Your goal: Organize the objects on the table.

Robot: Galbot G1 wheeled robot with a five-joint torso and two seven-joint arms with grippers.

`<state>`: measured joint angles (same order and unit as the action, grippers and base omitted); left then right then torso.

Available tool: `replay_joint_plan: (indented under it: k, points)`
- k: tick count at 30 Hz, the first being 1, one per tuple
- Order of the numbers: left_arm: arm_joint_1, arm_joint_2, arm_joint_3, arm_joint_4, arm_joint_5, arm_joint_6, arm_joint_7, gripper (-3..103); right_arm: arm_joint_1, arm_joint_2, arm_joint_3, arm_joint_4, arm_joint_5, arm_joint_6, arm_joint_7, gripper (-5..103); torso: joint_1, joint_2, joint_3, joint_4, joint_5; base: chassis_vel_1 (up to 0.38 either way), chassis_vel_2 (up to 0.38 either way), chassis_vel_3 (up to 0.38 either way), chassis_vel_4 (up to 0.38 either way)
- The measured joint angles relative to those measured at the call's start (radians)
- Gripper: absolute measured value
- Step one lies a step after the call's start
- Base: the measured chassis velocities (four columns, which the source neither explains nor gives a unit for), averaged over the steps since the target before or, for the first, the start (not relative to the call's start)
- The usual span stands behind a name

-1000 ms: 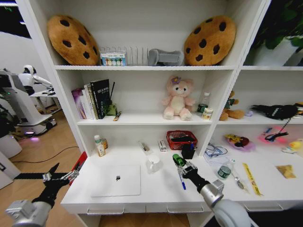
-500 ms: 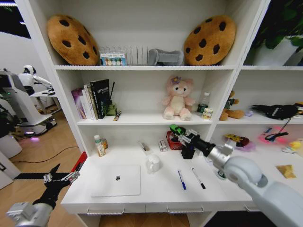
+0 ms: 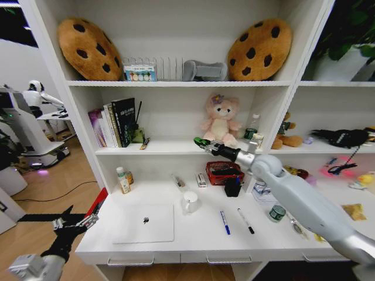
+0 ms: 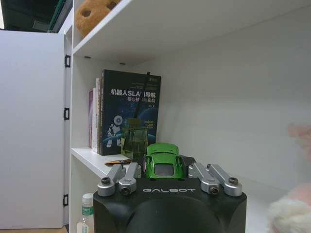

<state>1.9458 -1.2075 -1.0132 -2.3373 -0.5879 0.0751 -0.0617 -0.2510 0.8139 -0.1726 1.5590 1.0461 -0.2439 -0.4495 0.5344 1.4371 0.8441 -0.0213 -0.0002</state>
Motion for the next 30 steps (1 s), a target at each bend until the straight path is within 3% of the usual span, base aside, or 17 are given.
replay_joint_plan:
  k: [6,14,30]
  points:
    - [-0.003,-0.003,-0.01,0.009,-0.004,-0.001,0.0,98,0.121,0.087,-0.102,-0.127,-0.037,-0.068,0.024,37,0.0,0.0,0.0,-0.0002,0.0,0.0,0.0,0.0,0.0]
    - [-0.013,-0.019,0.01,0.008,-0.003,-0.001,0.002,98,0.202,0.125,-0.199,-0.219,-0.077,-0.103,0.01,37,0.0,0.0,0.0,-0.0003,0.0002,0.0,0.0,0.0,0.0]
    - [-0.018,-0.046,0.009,-0.001,-0.009,-0.005,0.011,97,0.303,0.225,-0.291,-0.369,-0.081,-0.107,0.027,37,0.0,0.0,0.0,0.0001,0.0001,0.0,0.0,0.0,0.0]
